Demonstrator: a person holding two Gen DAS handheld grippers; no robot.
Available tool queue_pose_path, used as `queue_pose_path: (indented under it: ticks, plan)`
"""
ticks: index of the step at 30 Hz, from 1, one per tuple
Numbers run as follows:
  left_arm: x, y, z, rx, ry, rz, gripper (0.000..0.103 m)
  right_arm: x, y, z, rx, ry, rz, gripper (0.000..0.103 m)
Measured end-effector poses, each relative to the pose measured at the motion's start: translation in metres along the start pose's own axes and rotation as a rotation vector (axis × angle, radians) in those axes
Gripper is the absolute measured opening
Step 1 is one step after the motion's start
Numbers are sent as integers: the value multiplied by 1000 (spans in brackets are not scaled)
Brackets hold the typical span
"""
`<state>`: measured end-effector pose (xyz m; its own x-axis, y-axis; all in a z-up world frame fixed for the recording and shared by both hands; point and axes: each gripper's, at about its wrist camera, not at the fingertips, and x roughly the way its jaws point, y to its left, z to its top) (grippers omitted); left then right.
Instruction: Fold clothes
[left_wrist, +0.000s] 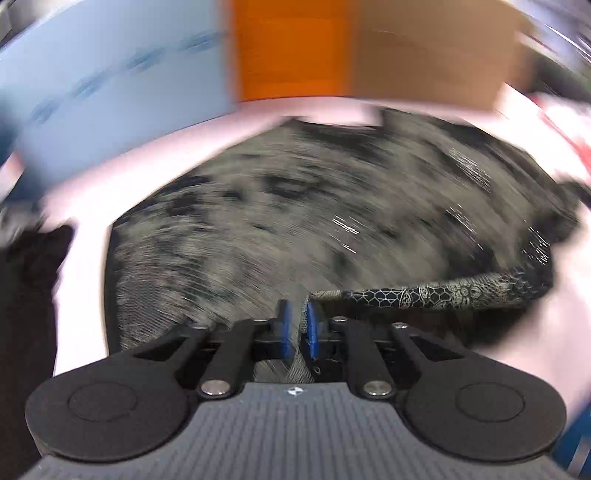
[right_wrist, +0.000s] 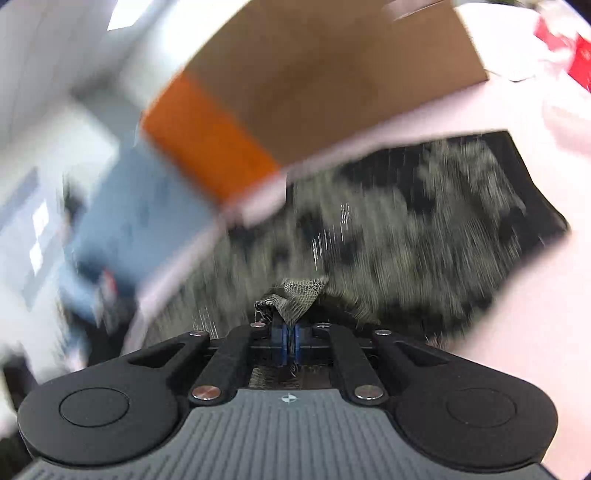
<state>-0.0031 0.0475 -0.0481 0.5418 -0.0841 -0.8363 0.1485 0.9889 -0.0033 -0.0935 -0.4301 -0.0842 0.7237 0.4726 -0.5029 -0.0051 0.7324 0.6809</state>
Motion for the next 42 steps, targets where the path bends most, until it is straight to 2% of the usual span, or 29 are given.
queue_pose_path:
  ticks: [1, 2, 4, 5, 10, 12, 14, 18, 21, 24, 25, 26, 27, 28, 31, 33, 35, 38, 40, 41, 42]
  plan:
    - [6, 9, 8, -48, 24, 18, 27, 6, -2, 7, 21, -8, -23, 42]
    - [6, 17, 10, -69, 27, 22, 32, 7, 0, 9, 10, -10, -34, 51]
    - [-5, 33, 5, -65, 5, 24, 48, 4, 6, 10, -45, -6, -44, 51]
    - [-11, 39, -2, -46, -11, 31, 59, 1, 9, 8, -67, 3, -41, 52]
    - [-39, 54, -50, 58, -16, -4, 62, -10, 21, -14, -221, 52, -86, 55]
    - [-46, 43, -68, 149, -29, -20, 71, -1, 28, -22, -282, 79, -105, 55]
    - [-47, 25, -85, 248, -56, -2, 76, 13, 36, -28, -330, 105, -128, 56]
    - [-34, -9, -93, 344, -89, 47, 76, 50, 51, -33, -351, 99, -216, 56]
    - [-21, -19, -81, 334, -113, 66, 77, 75, 59, -36, -369, 102, -287, 56]
    - [-3, -21, -69, 282, -98, 75, 79, 90, 60, -37, -373, 112, -337, 56]
    - [5, -21, -65, 264, -86, 94, 76, 95, 59, -37, -369, 106, -354, 53]
    - [12, -21, -61, 244, -72, 113, 47, 97, 57, -37, -356, 101, -363, 26]
    - [18, -19, -58, 218, -51, 124, 12, 98, 53, -36, -327, 109, -358, 8]
    - [19, -16, -56, 191, -41, 119, 2, 97, 47, -35, -279, 114, -346, 2]
    - [-1, -3, -53, 136, -80, 59, 1, 74, 38, -30, -148, 90, -262, 2]
    - [-25, 5, -56, 141, -112, 19, 1, 44, 36, -26, -54, 59, -192, 2]
    - [-38, 11, -65, 162, -75, 6, 1, 3, 36, -23, 31, 18, -111, 2]
    - [-59, 20, -80, 194, -20, -13, 1, -62, 37, -28, 92, -18, -71, 2]
    - [-72, 26, -90, 216, 17, -26, 2, -100, 30, -37, 116, 0, -86, 2]
    - [-79, 29, -95, 226, 35, -32, 3, -115, 23, -43, 117, 33, -123, 2]
    - [-86, 32, -100, 237, 53, -39, 5, -127, 15, -50, 100, 66, -209, 3]
